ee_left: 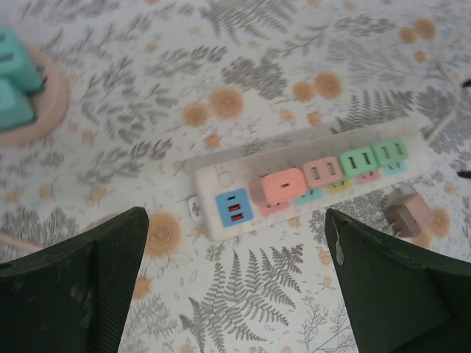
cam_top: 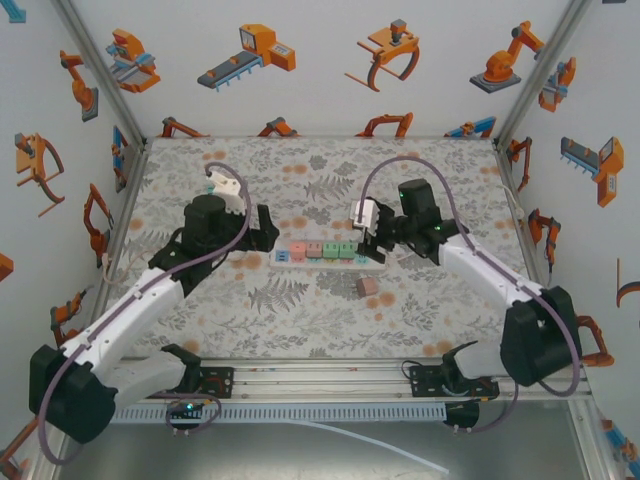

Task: Pull the plug off the socket

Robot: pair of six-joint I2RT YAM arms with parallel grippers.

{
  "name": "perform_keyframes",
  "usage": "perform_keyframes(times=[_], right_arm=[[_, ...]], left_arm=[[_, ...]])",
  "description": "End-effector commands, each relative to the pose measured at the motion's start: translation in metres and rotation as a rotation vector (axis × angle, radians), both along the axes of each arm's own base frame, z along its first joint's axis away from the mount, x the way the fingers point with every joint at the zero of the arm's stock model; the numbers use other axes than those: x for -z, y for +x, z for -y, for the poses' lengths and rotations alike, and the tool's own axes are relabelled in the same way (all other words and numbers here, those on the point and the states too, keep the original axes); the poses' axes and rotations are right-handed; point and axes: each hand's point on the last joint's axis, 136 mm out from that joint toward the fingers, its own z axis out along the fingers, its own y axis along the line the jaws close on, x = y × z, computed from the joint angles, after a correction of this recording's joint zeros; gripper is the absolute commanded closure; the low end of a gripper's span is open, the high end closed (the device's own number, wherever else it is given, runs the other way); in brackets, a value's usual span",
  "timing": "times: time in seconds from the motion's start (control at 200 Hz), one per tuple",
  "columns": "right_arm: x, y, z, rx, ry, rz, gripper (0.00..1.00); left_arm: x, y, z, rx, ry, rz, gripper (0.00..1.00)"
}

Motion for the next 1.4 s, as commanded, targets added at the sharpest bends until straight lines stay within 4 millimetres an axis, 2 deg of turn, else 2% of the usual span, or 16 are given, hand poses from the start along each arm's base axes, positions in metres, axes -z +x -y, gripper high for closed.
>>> perform_keyframes(times=[0.0,0.1,0.325,0.551,0.696,0.806,0.891,0.936,1.121,1.392], right_arm=[[0.002,-0.001,-0.01,-0.075,-0.008,-0.039,0.29],[0.01,0.007,-0.016,-0.093,-0.013,-0.07,0.3],[0.033,0.014,-0.029,-0.141,-0.002,-0.164,0.31],[0.057,0.012,-0.035,-0.156,-0.018,-0.235,0.34],[0.068,0.013,-0.036,-0.153,-0.038,-0.246,0.45],[0.072,0.013,-0.037,-0.153,-0.042,-0.247,0.52],[0.075,0.012,-0.037,-0.15,-0.051,-0.253,0.55],[0.075,0.011,-0.037,-0.151,-0.05,-0.255,0.57],[0.075,0.007,-0.037,-0.157,-0.048,-0.262,0.61],[0.067,0.006,-0.041,-0.168,-0.016,-0.252,0.68]], left_arm=[[0.022,0.008,-0.025,-0.205,-0.046,-0.185,0.03],[0.044,0.014,-0.03,-0.258,-0.083,-0.304,0.03],[0.074,0.028,-0.022,-0.286,-0.175,-0.433,0.0],[0.104,0.034,-0.01,-0.282,-0.19,-0.554,0.11],[0.122,0.034,-0.004,-0.281,-0.208,-0.601,0.19],[0.135,0.033,-0.004,-0.291,-0.202,-0.632,0.27],[0.144,0.031,-0.001,-0.283,-0.193,-0.669,0.42],[0.148,0.03,0.003,-0.269,-0.198,-0.686,0.47],[0.162,0.029,0.008,-0.268,-0.223,-0.719,0.48],[0.178,0.022,0.009,-0.254,-0.188,-0.758,0.61]])
